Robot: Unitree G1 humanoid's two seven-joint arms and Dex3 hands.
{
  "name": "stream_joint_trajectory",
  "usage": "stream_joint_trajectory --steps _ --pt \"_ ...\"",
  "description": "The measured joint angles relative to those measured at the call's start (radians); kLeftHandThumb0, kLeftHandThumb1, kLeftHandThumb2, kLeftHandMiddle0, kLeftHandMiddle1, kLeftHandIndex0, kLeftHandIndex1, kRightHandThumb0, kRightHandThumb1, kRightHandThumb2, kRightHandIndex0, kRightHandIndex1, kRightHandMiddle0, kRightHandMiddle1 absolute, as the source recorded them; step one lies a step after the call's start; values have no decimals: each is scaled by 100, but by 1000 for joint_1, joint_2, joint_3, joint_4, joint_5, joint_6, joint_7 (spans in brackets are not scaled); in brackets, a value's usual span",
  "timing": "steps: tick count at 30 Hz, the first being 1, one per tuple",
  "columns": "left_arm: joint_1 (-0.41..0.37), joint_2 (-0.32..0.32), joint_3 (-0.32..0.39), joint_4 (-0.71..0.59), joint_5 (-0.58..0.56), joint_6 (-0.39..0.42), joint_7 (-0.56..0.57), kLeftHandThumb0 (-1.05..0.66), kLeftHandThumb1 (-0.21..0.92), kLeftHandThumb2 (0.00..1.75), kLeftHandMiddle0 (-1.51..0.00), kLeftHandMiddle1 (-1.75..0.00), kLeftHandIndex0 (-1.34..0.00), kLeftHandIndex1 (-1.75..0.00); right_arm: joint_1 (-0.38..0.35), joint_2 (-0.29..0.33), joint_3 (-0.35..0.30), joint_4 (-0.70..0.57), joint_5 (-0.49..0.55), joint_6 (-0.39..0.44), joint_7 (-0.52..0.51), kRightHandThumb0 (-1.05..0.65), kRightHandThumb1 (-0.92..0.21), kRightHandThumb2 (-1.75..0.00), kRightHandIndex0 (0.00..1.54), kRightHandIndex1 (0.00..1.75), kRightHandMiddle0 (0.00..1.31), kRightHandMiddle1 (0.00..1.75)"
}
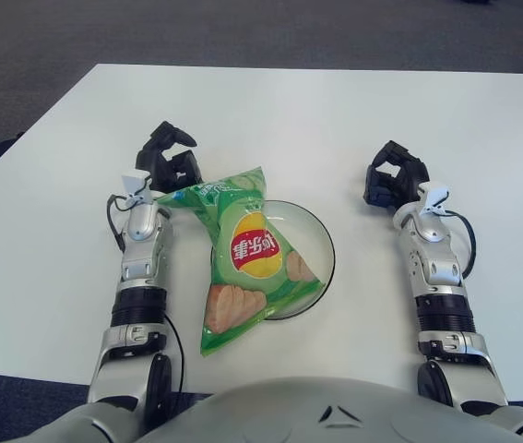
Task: Put the snack into the plate.
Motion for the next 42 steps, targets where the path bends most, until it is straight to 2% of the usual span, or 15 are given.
stream_joint_trajectory --steps 15,42 --pt "42 -19 -26 -92 28 0 30 -52 21 145 -129 -175 -70 -175 -3 21 -42 3 35 -114 -11 -50 -27 -137 124 175 65 175" --pt "114 -18 -1 -207 25 49 61 -51 24 141 -126 -175 -68 -175 -35 43 -27 58 30 -122 -38 -51 -24 -141 124 175 68 175"
